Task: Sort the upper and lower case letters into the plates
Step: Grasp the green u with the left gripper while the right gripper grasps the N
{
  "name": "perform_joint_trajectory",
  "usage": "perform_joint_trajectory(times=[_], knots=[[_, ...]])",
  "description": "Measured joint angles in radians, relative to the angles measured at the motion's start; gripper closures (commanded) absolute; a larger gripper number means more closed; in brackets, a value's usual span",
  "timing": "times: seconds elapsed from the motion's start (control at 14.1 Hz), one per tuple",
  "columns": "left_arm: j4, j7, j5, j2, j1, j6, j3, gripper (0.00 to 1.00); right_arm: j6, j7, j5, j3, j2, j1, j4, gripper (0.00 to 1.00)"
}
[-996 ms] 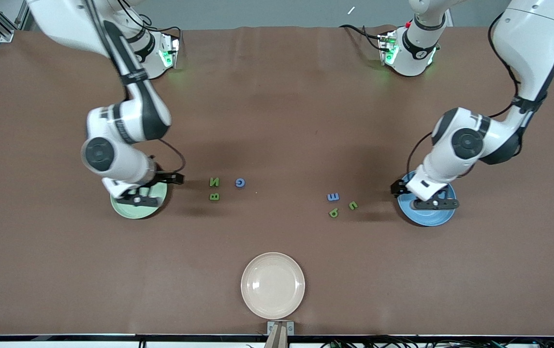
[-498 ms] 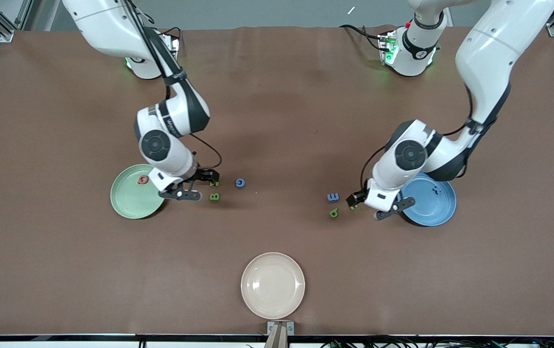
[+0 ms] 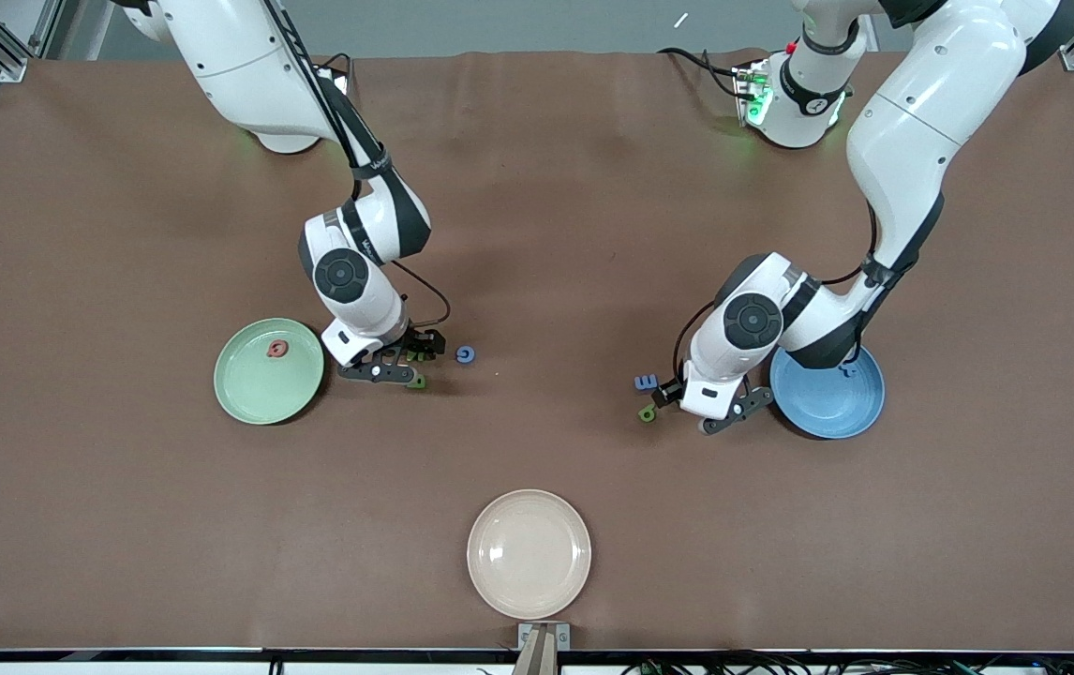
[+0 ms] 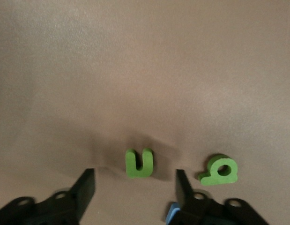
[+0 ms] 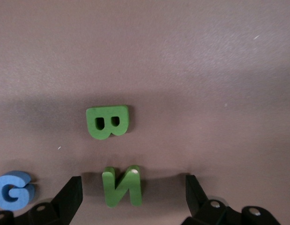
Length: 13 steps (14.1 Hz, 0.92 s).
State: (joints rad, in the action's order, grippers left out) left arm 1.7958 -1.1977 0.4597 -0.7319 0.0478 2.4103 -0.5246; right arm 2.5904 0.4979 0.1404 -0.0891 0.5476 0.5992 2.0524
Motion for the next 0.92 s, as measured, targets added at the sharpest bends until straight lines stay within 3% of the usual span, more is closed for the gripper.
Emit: perform_joint_trajectory(times=[0.28,0.5,0.78,0.92], knots=[[-0.019,0.0,0.001,-0.004,0.0,0.0,0.012,0.41,0.01,0.022,0.0,-0.003,0.002,0.007,-0.001,0.2],[-0.019,0.0,0.001,-0.017,-0.005,0.0,0.012,0.48,0.011,0.026,0.0,-0.003,0.0,0.008,-0.004,0.43],[-0.027,-0.001,0.022,-0.025,-0.011,-0.005,0.011,0.87,0.011,0.027,0.0,-0.002,-0.001,0.01,-0.012,0.82],[-0.03,-0.001,0.025,-0.024,-0.012,-0.012,0.011,0.93,0.007,0.029,0.001,-0.002,-0.005,0.01,-0.013,0.96]])
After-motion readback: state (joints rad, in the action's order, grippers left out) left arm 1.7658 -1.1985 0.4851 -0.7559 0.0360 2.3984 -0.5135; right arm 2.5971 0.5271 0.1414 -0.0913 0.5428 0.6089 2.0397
